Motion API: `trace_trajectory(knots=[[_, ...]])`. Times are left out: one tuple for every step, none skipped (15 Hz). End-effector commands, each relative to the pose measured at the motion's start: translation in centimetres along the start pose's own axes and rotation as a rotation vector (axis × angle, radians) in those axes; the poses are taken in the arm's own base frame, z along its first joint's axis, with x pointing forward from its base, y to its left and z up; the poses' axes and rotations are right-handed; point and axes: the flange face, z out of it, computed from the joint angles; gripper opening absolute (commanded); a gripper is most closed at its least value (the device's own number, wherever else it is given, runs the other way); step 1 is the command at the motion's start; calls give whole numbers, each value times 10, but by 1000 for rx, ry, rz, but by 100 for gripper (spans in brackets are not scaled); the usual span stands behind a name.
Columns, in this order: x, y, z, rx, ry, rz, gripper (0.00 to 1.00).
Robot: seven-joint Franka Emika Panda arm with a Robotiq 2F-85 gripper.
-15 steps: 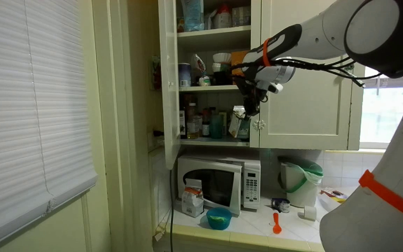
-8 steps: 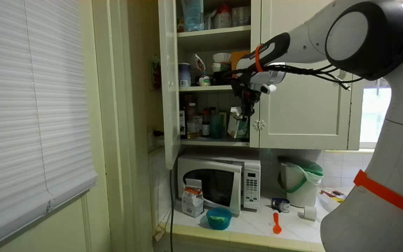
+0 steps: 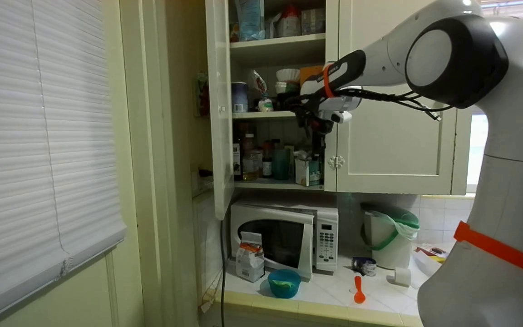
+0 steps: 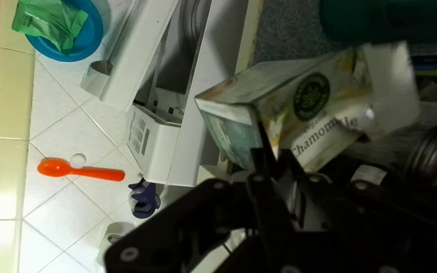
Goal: Pick up the green box and put it inside the bottom shelf of the cabinet
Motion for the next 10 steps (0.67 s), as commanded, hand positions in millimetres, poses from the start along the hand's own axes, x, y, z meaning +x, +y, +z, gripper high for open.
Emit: trace_trajectory(knots=[[-2, -7, -2, -16, 26, 12, 47], [-2, -7, -3, -5, 28, 8, 54], [-3, -8, -4, 4, 36, 5, 63], [-3, -8, -5, 2, 38, 0, 69], [-4, -7, -6, 11, 39, -13, 78], [-5, -5, -7, 14, 39, -20, 85], [-6, 0, -9, 20, 42, -32, 92], [-8, 3, -10, 21, 42, -43, 100], [-10, 8, -11, 21, 44, -60, 100], [-12, 14, -12, 12, 45, -89, 100]])
